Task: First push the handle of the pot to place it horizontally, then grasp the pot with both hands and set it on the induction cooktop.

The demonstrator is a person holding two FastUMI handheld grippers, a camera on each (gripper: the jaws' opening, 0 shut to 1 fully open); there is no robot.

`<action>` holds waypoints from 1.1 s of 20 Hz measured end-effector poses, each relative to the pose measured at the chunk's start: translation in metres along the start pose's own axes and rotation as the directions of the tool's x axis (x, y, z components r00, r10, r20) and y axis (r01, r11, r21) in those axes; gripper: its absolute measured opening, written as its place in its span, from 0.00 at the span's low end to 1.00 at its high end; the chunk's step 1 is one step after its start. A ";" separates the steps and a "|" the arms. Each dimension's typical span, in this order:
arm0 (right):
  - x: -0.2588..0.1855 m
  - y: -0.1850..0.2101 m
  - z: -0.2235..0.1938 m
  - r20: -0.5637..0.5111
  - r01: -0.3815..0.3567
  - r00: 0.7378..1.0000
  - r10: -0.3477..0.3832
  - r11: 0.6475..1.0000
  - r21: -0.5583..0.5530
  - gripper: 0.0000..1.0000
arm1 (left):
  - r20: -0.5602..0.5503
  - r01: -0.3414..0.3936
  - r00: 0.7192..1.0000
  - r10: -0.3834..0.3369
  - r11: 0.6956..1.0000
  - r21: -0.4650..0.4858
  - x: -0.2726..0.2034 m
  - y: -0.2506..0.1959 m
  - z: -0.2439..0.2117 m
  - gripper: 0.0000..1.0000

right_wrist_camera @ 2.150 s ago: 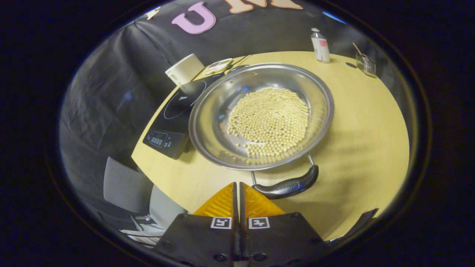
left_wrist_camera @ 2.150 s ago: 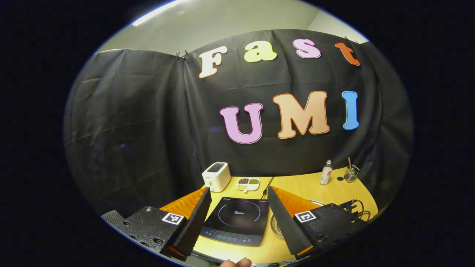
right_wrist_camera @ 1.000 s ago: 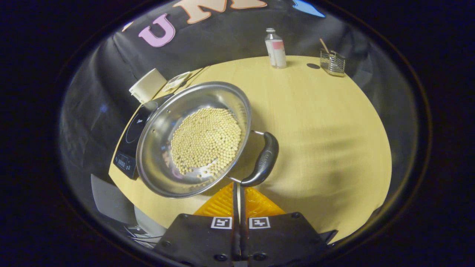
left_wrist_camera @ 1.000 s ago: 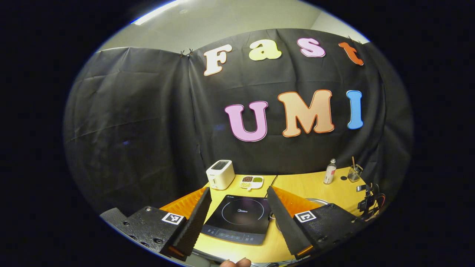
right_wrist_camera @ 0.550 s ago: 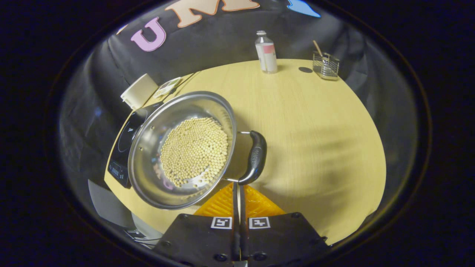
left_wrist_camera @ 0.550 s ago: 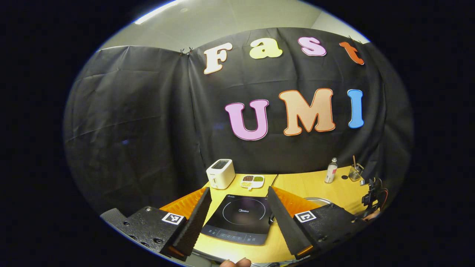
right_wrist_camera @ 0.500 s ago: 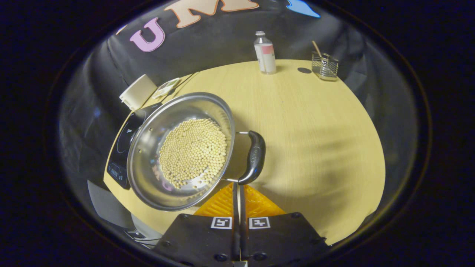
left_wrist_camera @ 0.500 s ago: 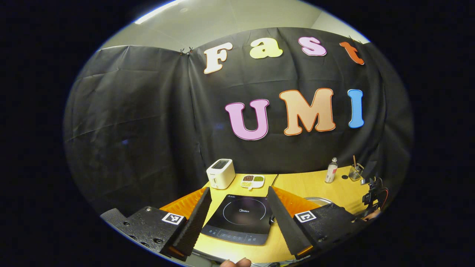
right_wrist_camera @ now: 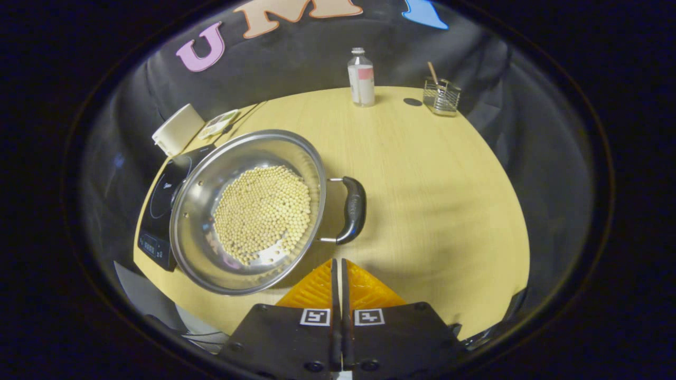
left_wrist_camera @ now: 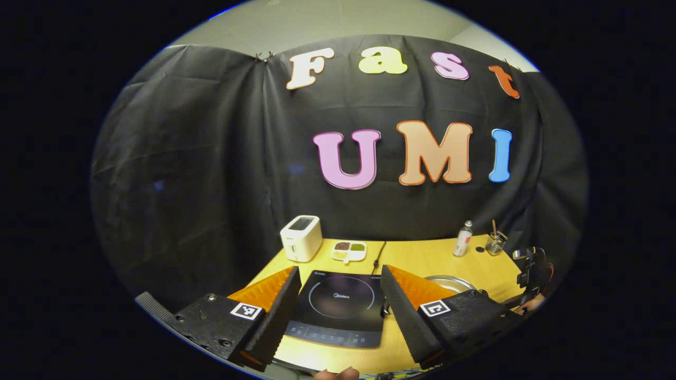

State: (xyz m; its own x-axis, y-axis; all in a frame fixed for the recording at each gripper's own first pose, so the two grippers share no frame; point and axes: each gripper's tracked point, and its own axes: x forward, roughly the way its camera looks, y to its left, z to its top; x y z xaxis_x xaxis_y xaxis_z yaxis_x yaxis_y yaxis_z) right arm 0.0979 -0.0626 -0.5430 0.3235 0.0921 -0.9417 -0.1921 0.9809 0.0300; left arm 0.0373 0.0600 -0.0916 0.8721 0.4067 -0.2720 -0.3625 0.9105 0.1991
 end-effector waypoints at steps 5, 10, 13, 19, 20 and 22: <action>-0.031 0.014 0.002 0.025 0.083 0.996 -0.085 0.995 0.052 0.02 | -0.125 0.255 0.957 -0.263 0.964 -0.079 0.029 -0.027 -0.053 0.89; -0.057 0.025 0.018 0.104 0.117 0.986 -0.128 0.987 0.106 0.04 | -0.263 0.412 0.863 -0.431 0.902 -0.125 0.051 -0.051 -0.105 0.93; -0.056 0.022 0.030 0.130 0.112 0.983 -0.128 0.986 0.123 0.14 | -0.345 0.460 0.808 -0.478 0.877 -0.140 0.063 -0.064 -0.129 0.93; -0.018 0.009 0.044 0.086 0.083 0.992 -0.091 0.992 0.095 0.70 | -0.491 0.438 0.734 -0.469 0.880 -0.186 0.094 -0.092 -0.177 0.93; -0.011 0.004 0.046 0.079 0.085 0.993 -0.091 0.993 0.079 0.71 | -0.517 0.429 0.723 -0.458 0.885 -0.183 0.100 -0.096 -0.187 0.93; 0.005 -0.002 0.049 0.055 0.077 0.995 -0.081 0.995 0.067 0.71 | -0.545 0.412 0.716 -0.435 0.895 -0.173 0.111 -0.103 -0.198 0.93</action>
State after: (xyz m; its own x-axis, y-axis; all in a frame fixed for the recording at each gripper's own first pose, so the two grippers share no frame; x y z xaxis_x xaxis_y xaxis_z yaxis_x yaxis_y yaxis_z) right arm 0.1457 -0.0558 -0.5310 0.3885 0.0220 -0.9212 -0.1038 0.9944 -0.0200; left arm 0.1063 0.0257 -0.3288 0.6034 -0.0642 -0.7948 -0.0215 0.9951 -0.0966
